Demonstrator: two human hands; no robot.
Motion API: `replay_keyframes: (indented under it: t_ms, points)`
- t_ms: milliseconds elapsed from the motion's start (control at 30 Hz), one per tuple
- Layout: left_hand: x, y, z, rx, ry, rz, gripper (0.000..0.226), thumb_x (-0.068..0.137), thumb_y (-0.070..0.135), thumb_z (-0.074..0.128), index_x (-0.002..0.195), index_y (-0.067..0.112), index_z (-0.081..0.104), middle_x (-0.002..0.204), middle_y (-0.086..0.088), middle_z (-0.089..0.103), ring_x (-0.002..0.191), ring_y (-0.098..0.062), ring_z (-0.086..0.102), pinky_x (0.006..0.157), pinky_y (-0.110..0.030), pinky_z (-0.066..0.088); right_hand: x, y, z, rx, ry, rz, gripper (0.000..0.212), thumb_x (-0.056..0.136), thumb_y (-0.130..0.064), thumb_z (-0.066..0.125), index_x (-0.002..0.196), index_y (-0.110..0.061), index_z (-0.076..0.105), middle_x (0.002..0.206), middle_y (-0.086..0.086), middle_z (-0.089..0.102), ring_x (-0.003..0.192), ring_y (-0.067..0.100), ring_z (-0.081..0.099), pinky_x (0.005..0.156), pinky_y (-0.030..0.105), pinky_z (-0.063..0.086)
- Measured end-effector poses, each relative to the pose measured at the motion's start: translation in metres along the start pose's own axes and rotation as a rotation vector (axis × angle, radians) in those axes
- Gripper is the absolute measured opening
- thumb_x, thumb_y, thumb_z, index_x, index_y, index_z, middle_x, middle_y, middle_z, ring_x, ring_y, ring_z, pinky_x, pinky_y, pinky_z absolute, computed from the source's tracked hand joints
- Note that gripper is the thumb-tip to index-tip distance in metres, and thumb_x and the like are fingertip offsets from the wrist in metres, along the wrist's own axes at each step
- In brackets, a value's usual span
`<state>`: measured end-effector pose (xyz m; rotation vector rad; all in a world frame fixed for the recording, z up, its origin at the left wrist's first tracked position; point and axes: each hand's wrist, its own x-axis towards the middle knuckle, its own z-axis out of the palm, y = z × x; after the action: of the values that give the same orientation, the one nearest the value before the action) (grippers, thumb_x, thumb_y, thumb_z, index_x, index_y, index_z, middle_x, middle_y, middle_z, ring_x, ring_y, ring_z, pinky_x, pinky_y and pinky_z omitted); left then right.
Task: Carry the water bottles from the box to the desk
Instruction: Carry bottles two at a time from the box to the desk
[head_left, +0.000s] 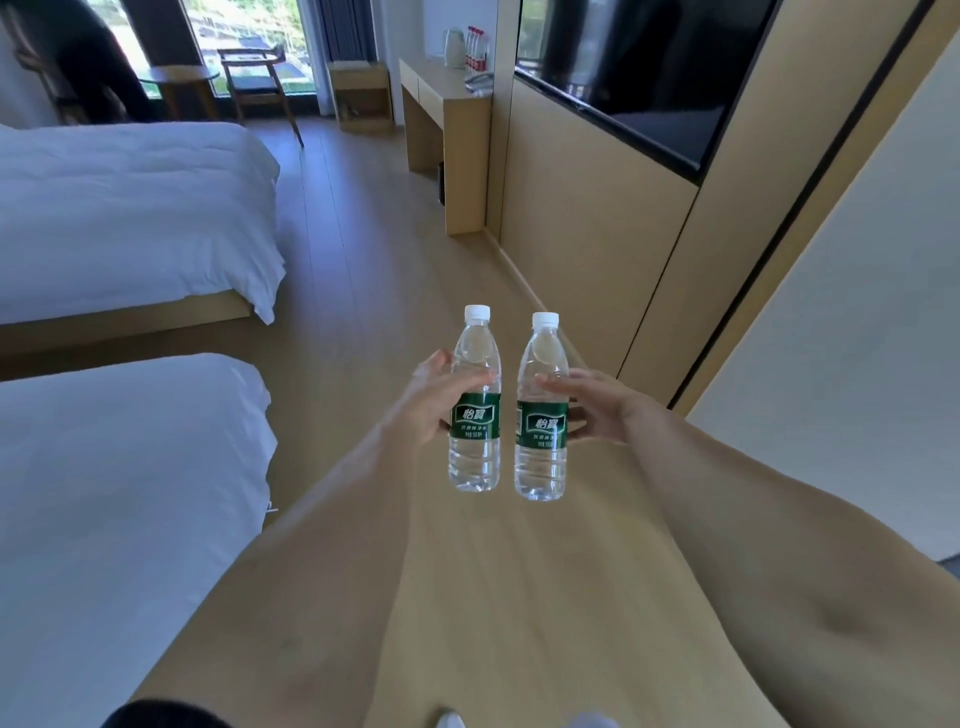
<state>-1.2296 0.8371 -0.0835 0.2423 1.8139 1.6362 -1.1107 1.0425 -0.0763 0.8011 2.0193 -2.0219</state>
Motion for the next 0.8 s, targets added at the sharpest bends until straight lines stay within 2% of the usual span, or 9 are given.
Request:
replay_keyframes:
  t_ms: [133, 267, 367, 500, 600, 667, 800]
  points:
    - [0.057, 0.027, -0.024, -0.029, 0.003, 0.002, 0.067, 0.045, 0.042, 0.092, 0.103, 0.026, 0.064, 0.095, 0.002, 0.078, 0.086, -0.023, 0.077, 0.08, -0.061, 0.058, 0.06, -0.035, -0.003, 0.008, -0.007, -0.01, 0.048, 0.087, -0.037, 0.074, 0.127, -0.015, 0.059, 0.119, 0.014, 0.069, 0.106, 0.033, 0.069, 0.091, 0.053, 0.056]
    - [0.117, 0.046, -0.041, -0.048, 0.027, 0.008, 0.064, 0.05, 0.035, 0.093, 0.104, 0.02, 0.063, 0.098, -0.006, 0.077, 0.088, -0.028, 0.077, 0.081, -0.065, 0.056, 0.121, -0.069, -0.01, 0.008, -0.034, -0.018, 0.048, 0.088, -0.036, 0.073, 0.128, -0.017, 0.058, 0.121, 0.014, 0.069, 0.106, 0.033, 0.069, 0.092, 0.053, 0.055]
    - [0.164, 0.065, -0.051, -0.052, 0.035, 0.007, 0.066, 0.051, 0.031, 0.096, 0.107, 0.018, 0.063, 0.103, -0.009, 0.077, 0.089, -0.031, 0.076, 0.08, -0.062, 0.058, 0.173, -0.092, -0.019, 0.024, -0.06, -0.026, 0.046, 0.089, -0.034, 0.072, 0.128, -0.017, 0.057, 0.124, 0.015, 0.067, 0.107, 0.033, 0.068, 0.092, 0.054, 0.055]
    - [0.236, 0.1, -0.06, -0.04, 0.066, 0.036, 0.07, 0.049, 0.032, 0.097, 0.11, 0.025, 0.065, 0.108, -0.006, 0.076, 0.091, -0.031, 0.076, 0.081, -0.061, 0.058, 0.25, -0.133, -0.04, 0.028, -0.132, -0.065, 0.046, 0.09, -0.031, 0.072, 0.132, -0.024, 0.057, 0.129, 0.009, 0.065, 0.116, 0.033, 0.064, 0.093, 0.063, 0.051]
    - [0.289, 0.128, -0.065, -0.006, 0.107, 0.072, 0.059, 0.06, 0.029, 0.095, 0.111, 0.027, 0.065, 0.112, -0.006, 0.074, 0.091, -0.03, 0.076, 0.076, -0.062, 0.059, 0.307, -0.173, -0.059, 0.031, -0.184, -0.08, 0.045, 0.09, -0.027, 0.073, 0.131, -0.031, 0.057, 0.13, 0.008, 0.064, 0.119, 0.032, 0.061, 0.093, 0.065, 0.051]
    - [0.319, 0.149, -0.068, 0.049, 0.123, 0.104, 0.058, 0.059, 0.038, 0.094, 0.109, 0.032, 0.065, 0.112, -0.004, 0.074, 0.093, -0.031, 0.075, 0.073, -0.063, 0.059, 0.341, -0.201, -0.073, 0.044, -0.211, -0.077, 0.042, 0.089, -0.025, 0.073, 0.128, -0.033, 0.058, 0.13, 0.008, 0.064, 0.119, 0.033, 0.061, 0.094, 0.067, 0.049]
    - [0.378, 0.184, -0.074, 0.056, 0.149, 0.135, 0.07, 0.05, 0.051, 0.094, 0.112, 0.037, 0.064, 0.121, -0.001, 0.07, 0.107, -0.031, 0.07, 0.079, -0.065, 0.058, 0.402, -0.253, -0.096, 0.038, -0.245, -0.094, 0.05, 0.086, -0.024, 0.076, 0.131, -0.032, 0.056, 0.131, 0.009, 0.063, 0.118, 0.034, 0.062, 0.096, 0.067, 0.048]
